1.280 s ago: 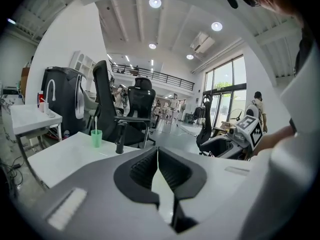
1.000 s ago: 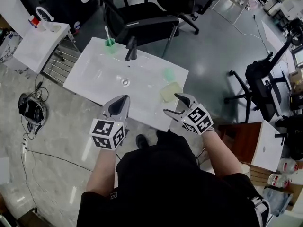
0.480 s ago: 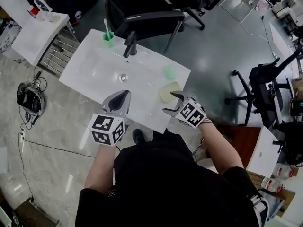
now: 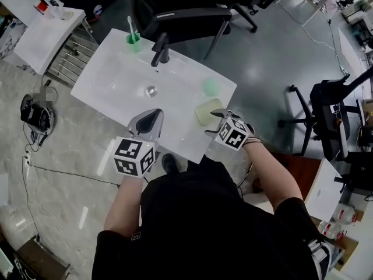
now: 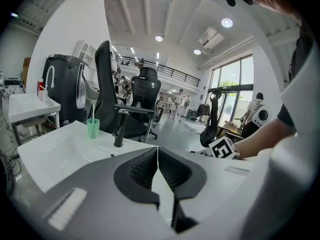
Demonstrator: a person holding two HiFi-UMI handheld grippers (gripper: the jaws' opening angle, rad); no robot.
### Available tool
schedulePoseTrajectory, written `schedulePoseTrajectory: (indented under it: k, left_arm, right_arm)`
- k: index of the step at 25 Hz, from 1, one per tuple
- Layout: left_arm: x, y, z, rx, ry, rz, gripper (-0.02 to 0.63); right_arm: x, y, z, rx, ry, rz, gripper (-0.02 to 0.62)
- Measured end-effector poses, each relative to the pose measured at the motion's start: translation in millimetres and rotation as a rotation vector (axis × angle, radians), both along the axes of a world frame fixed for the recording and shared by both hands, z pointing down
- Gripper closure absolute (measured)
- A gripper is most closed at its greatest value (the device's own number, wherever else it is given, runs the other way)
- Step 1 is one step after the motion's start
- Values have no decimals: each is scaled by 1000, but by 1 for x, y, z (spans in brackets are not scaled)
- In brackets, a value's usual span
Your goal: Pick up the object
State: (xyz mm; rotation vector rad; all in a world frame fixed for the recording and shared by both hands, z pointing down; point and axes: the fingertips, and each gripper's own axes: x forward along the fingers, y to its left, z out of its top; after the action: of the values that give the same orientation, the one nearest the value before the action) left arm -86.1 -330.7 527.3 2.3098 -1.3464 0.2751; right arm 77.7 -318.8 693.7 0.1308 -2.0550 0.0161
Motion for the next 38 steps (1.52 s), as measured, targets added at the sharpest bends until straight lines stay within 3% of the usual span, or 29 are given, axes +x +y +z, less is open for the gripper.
schedulePoseTrajectory:
  k: [7, 22, 31, 38]
  left_arm:
    - [-3, 1, 9, -22, 6, -12, 592]
    - [-3, 12, 17, -48, 26, -12, 592]
    - [-5, 22, 14, -44, 27, 8, 592]
    - [-7, 37, 12, -35, 37, 38, 592]
  right_arm:
    - [1, -5, 16, -6, 54, -46, 291]
    - [3, 11, 29, -54, 100, -102, 474]
    - [5, 13, 26, 5, 88, -27, 495]
    - [2, 17, 30, 99, 156, 31, 545]
